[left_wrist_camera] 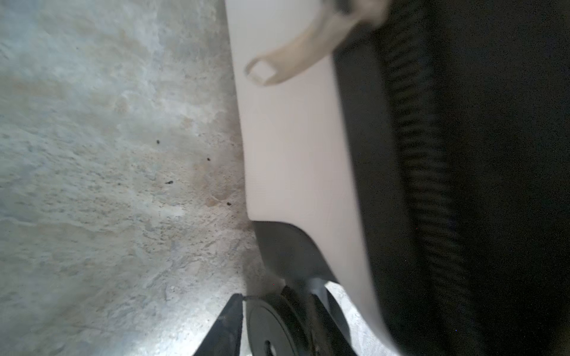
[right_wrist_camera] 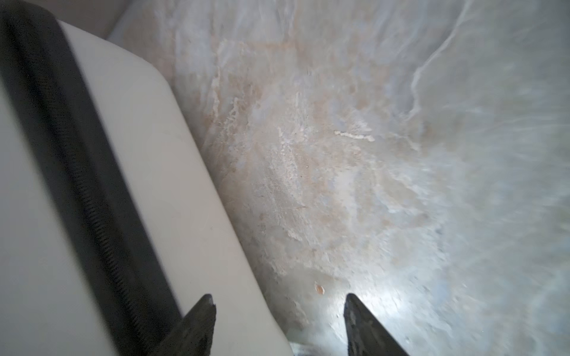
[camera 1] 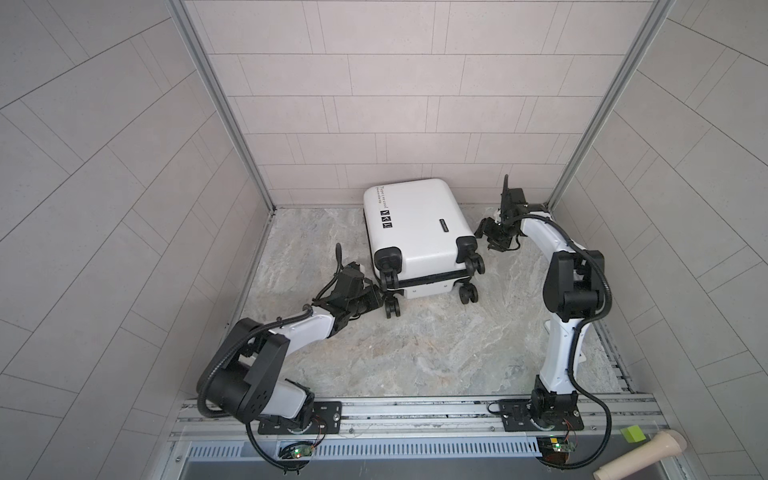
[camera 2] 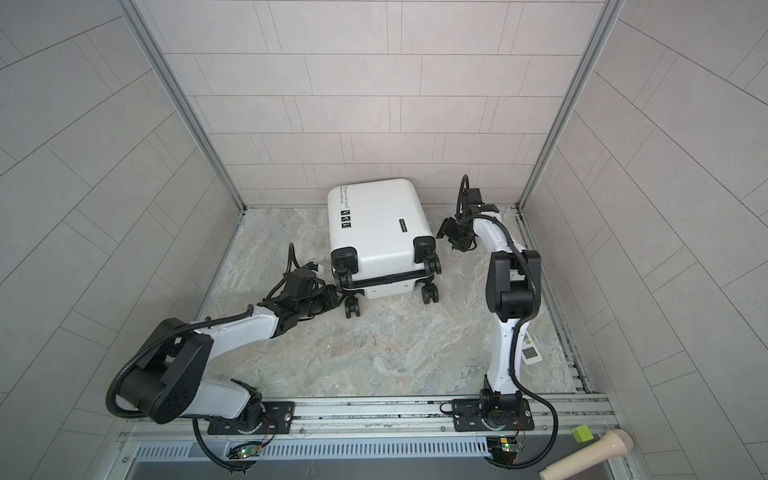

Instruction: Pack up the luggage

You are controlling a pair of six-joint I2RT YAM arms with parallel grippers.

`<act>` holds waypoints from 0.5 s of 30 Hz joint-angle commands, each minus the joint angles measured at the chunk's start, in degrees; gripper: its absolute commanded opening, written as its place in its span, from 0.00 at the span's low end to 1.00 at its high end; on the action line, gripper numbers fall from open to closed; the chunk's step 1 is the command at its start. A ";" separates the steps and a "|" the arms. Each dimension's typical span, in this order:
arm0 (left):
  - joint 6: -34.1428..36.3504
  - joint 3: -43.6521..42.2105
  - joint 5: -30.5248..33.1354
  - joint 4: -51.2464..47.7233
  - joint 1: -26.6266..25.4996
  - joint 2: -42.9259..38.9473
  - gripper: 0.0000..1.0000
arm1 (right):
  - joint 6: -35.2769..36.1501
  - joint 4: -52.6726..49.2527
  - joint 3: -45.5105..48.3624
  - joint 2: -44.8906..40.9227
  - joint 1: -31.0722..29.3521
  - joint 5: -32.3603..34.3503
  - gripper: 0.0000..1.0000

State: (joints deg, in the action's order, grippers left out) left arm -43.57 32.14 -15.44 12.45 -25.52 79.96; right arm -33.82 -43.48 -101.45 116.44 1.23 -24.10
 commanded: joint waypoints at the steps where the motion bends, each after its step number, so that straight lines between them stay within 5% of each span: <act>1: 1.74 0.67 3.36 -4.82 0.72 -3.87 0.40 | 1.46 -1.93 3.02 -8.09 0.46 5.75 0.70; 10: 3.98 1.05 7.27 -7.77 4.45 -9.41 0.39 | 2.99 -1.83 14.50 -27.43 -0.74 8.89 0.73; 15: 4.64 4.08 5.80 -5.72 4.86 -4.59 0.39 | 5.03 -3.68 18.71 -37.83 -9.38 13.78 0.73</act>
State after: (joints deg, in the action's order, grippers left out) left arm -40.05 33.45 -9.78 6.04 -20.86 72.99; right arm -30.92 -44.84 -84.01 83.53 -3.38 -14.22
